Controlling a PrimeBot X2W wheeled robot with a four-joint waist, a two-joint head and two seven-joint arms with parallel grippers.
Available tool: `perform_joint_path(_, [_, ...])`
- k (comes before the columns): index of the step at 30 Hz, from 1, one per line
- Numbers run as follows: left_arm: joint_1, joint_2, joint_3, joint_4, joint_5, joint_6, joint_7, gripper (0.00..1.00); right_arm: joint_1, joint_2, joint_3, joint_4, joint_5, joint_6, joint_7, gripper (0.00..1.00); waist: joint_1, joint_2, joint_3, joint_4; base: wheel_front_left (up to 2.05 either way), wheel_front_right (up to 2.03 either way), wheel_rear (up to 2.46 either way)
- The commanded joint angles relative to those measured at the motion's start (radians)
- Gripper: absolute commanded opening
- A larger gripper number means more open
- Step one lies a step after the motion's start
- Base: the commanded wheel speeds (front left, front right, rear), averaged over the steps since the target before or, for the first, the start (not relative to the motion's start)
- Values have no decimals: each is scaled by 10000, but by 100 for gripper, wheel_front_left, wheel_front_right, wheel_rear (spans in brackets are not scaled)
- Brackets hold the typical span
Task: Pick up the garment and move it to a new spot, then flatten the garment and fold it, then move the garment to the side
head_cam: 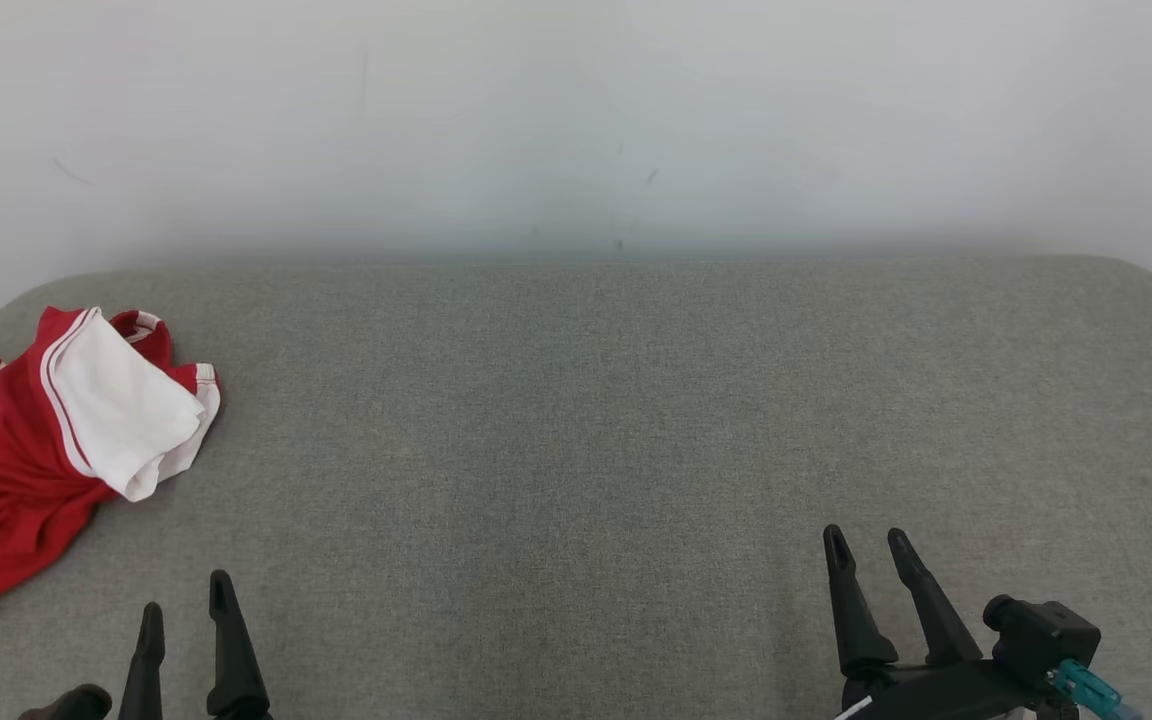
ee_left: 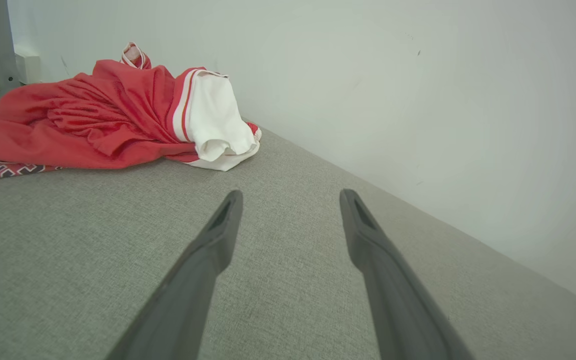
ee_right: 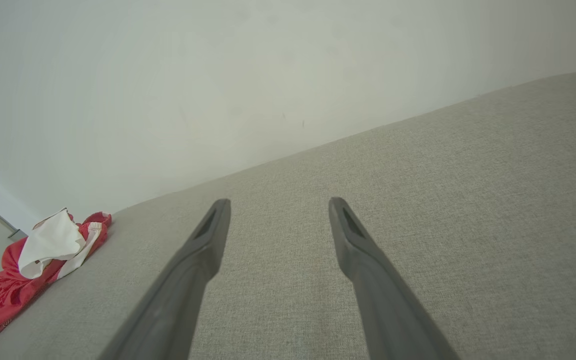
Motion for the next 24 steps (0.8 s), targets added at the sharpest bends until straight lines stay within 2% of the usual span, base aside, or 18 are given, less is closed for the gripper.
perform_joint_path(1, [109,80,-20,-155,271,57,-77,100,-51,-47,42,-75,-219,-13,-103,100,0,-1,-3,0,0,0,0])
perform_joint_path(8, [206,86,-29,-232,891,157,-247,100,6,-51,118,-39,-912,-14,-263,100,0,-1,-25,7,0,0,0])
perform_joint_path(24, [368,95,-87,-367,2366,324,-642,100,95,-61,-173,161,-1417,-17,-629,100,0,-1,-77,73,0,0,0])
